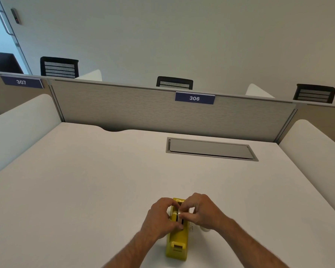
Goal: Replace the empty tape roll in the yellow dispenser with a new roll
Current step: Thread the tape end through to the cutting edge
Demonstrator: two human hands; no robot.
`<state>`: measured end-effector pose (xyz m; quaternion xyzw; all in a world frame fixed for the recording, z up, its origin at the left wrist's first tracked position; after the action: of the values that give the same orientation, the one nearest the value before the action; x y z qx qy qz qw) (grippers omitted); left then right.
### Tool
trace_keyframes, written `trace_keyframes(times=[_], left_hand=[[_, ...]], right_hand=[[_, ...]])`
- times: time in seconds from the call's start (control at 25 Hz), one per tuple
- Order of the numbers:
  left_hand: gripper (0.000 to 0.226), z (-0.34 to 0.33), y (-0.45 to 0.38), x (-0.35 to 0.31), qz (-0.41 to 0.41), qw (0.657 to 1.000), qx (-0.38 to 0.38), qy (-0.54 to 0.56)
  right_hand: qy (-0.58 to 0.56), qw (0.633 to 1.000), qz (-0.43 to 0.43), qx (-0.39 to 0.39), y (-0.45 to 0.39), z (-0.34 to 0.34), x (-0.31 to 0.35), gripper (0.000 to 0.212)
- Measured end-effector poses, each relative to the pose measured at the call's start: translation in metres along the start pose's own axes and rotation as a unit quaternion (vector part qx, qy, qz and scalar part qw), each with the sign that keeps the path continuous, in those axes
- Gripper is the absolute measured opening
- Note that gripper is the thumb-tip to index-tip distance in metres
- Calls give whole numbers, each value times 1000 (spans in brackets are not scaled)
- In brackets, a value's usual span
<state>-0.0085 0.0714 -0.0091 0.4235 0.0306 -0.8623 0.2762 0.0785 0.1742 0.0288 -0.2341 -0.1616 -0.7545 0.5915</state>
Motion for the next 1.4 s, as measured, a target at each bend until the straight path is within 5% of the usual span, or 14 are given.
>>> trace_keyframes(times=[1.04,1.4], left_hand=[[65,-1,1,2,18,1000,0,1],[114,-7,5,9,2,993,114,-4]], right_hand=[[90,995,-21,-28,0,-12,-3,15],[78,997,-14,-18,2,-10,1,12]])
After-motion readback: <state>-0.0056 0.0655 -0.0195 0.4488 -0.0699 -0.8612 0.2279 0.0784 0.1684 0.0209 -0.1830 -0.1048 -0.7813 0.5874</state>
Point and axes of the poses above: each hand's wrist, its own y-axis away from the middle knuckle, its own z-axis out of the back of the hand, x = y × z, the point moved 8 cm from there along -y, towards the middle knuckle, and after that the axes turned 4 degrees about x, right-handed, at the moved point
